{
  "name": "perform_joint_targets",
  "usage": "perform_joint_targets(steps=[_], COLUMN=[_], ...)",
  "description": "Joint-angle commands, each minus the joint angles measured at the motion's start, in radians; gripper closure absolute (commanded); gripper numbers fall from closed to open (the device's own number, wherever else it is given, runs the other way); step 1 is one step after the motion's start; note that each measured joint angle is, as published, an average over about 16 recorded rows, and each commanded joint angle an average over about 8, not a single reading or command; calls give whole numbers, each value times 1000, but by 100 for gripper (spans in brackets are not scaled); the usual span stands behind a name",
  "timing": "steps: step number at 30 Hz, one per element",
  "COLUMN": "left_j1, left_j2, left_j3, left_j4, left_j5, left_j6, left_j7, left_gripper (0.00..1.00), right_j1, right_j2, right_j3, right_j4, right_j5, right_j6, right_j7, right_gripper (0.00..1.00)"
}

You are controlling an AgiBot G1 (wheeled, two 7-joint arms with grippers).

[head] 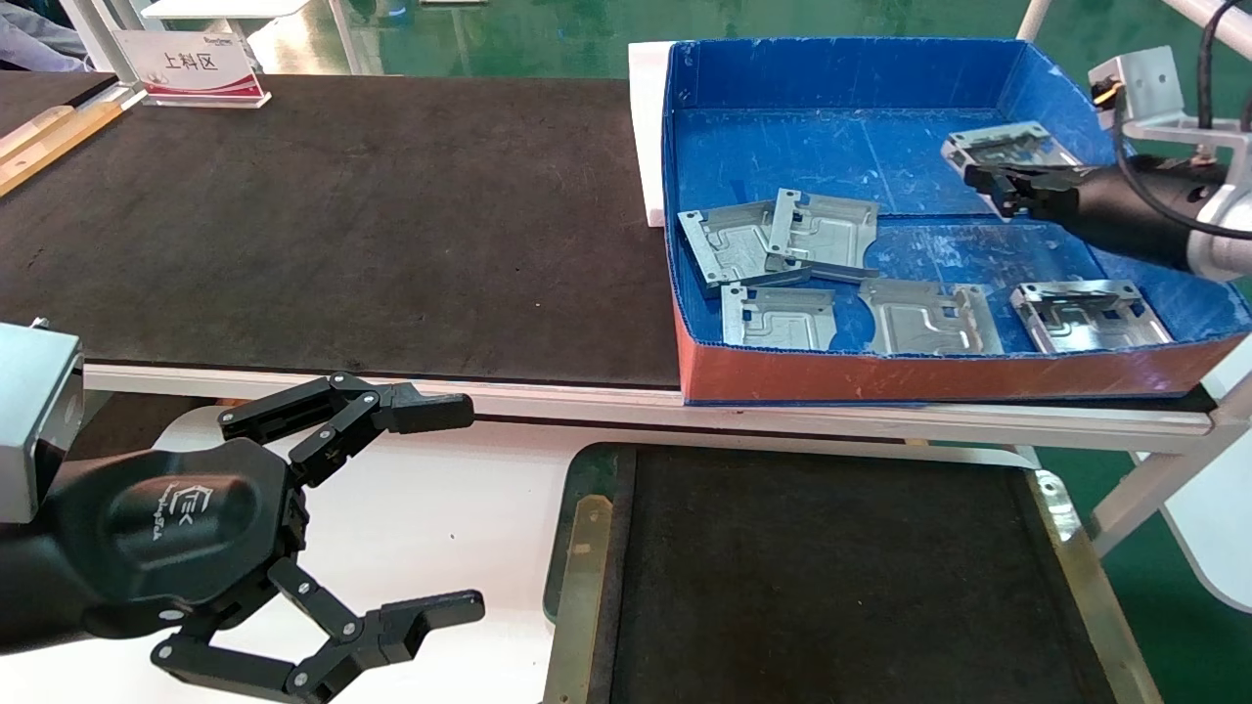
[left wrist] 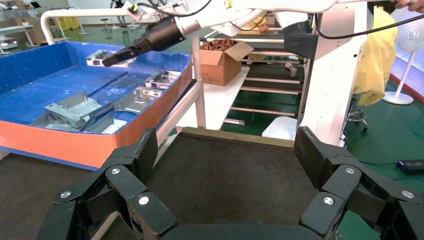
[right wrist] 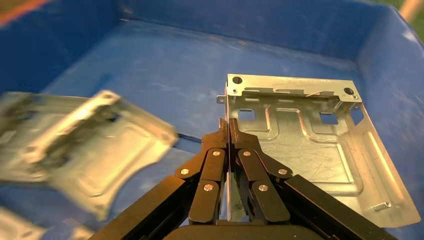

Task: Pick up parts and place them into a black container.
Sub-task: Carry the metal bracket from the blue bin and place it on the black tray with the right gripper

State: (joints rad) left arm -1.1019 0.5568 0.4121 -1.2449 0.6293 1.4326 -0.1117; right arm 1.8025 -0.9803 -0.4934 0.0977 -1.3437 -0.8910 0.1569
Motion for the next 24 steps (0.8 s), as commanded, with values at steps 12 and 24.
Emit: perform_joint_targets(steps=[12, 24], left_j1=[0, 0], left_j2=[0, 0], left_j3=[0, 0], left_j4=[0, 0], left_j5=[0, 0], left_j6=[0, 0], left_j7=[0, 0], left_gripper=[0, 0], right_j1=[-30, -102], right_j2=[117, 215], right_j3=[30, 49], right_j4=[146, 407], right_j5=[68, 141], right_j6=[-378, -602], right_j7=[-84, -14], right_gripper=[100, 100])
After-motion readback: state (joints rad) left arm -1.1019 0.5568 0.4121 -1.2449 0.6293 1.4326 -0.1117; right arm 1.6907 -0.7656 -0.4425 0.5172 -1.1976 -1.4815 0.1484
